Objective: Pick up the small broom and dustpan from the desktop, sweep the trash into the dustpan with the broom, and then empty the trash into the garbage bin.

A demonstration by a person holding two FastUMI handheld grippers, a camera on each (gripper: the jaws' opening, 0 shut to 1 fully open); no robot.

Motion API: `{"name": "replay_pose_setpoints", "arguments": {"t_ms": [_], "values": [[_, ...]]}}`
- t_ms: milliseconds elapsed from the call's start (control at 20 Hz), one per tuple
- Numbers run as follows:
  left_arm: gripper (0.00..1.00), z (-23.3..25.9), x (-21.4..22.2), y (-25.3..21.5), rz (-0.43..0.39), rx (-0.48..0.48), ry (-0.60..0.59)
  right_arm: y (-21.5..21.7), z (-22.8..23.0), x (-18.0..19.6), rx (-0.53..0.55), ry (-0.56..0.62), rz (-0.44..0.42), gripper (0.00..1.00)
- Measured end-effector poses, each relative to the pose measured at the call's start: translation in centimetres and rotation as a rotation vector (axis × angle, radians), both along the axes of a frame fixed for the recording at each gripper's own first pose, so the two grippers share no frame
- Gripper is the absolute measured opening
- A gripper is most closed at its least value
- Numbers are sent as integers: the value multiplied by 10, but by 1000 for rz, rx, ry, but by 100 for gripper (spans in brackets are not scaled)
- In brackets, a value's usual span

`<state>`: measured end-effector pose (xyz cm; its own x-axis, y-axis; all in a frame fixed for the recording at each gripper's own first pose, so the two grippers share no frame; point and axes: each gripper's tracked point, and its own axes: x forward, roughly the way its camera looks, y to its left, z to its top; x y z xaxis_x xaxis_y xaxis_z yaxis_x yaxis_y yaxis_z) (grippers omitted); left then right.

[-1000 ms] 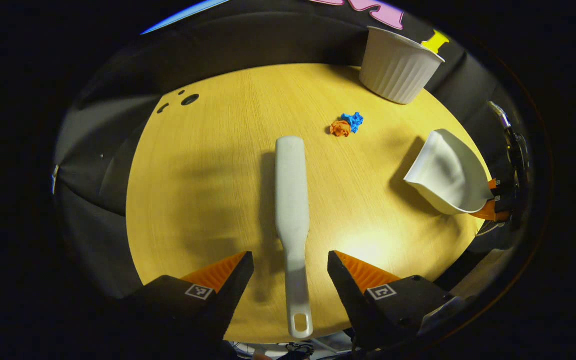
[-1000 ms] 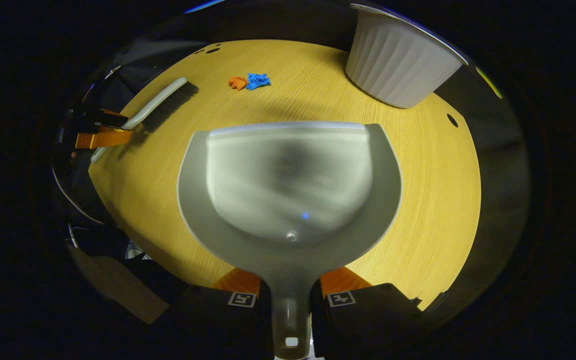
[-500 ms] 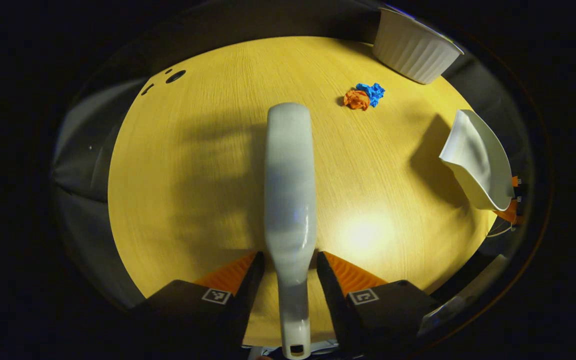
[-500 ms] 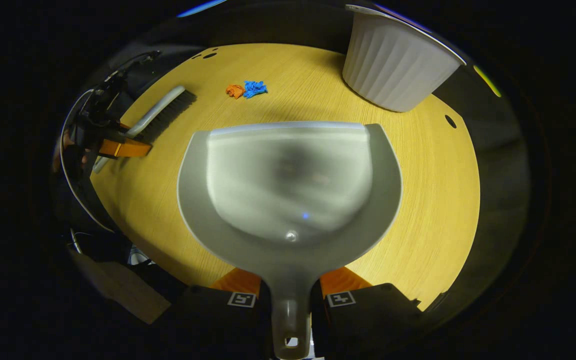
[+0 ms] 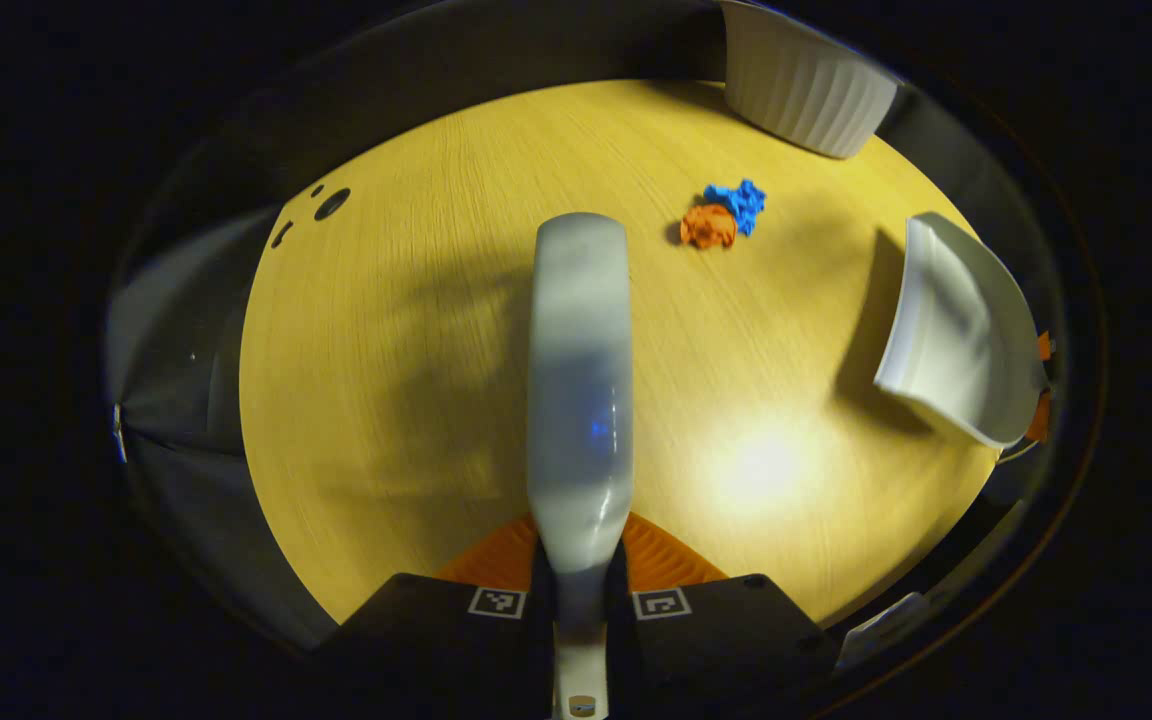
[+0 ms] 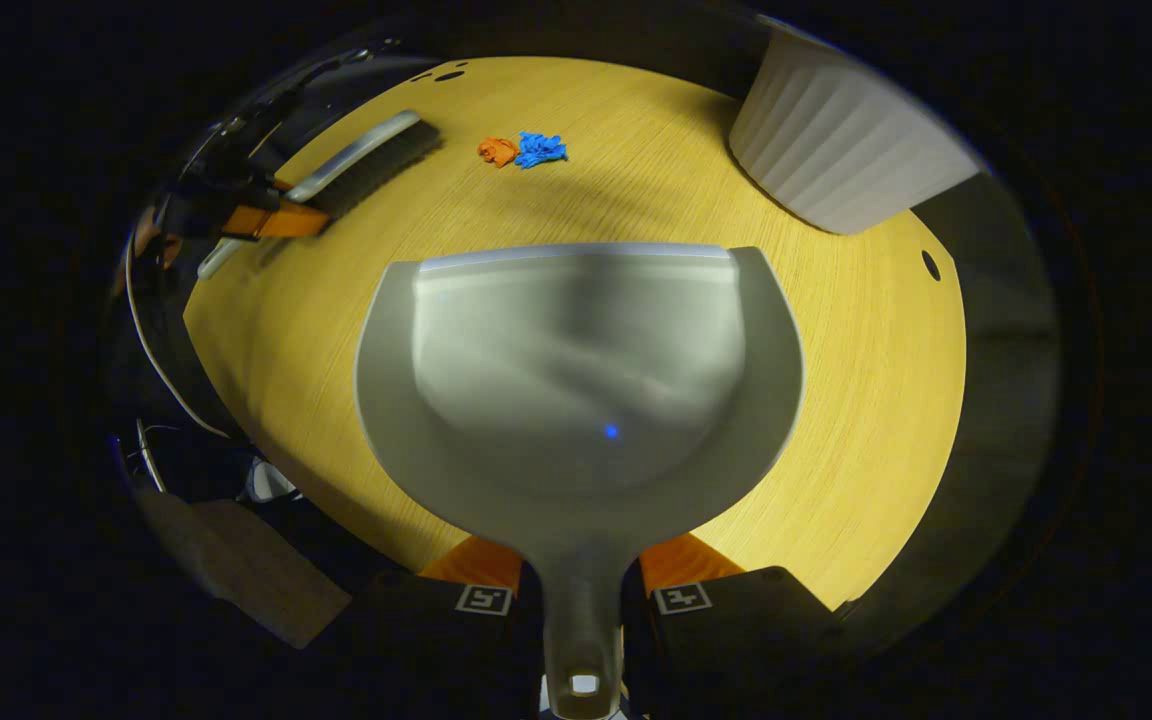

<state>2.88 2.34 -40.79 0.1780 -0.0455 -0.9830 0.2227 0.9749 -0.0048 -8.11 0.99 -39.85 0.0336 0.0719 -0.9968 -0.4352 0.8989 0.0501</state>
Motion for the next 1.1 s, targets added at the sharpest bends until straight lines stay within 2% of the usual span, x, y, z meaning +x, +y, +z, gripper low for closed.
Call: {"name": "replay_pose_setpoints", "arguments": {"t_ms": [150,300,400,650,700,750,950,1000,1050,1100], "values": [[24,6,44,-6,-89,22,-41,5,-2,11,-6,37,21,36],[24,1,67,-16,-200,42,-9,9,-7,15,-14,85,37,36],[23,-5,74,-20,-245,62,13,9,-12,16,-32,105,53,36],[24,-14,60,-53,-308,-10,85,17,-13,18,-11,112,48,36],[24,-15,54,-65,-331,-31,100,17,-12,17,-10,112,50,31],[24,-16,48,-75,-361,-50,112,16,-13,17,-8,112,53,36],[23,-11,35,-101,-506,-122,122,13,-16,18,-3,99,76,36],[24,-11,31,-109,-512,-153,134,10,-17,15,4,91,78,31],[24,-10,29,-113,-523,-173,143,11,-18,15,10,77,85,36],[24,-11,28,-111,-541,-180,146,10,-19,17,11,68,92,36]]}}
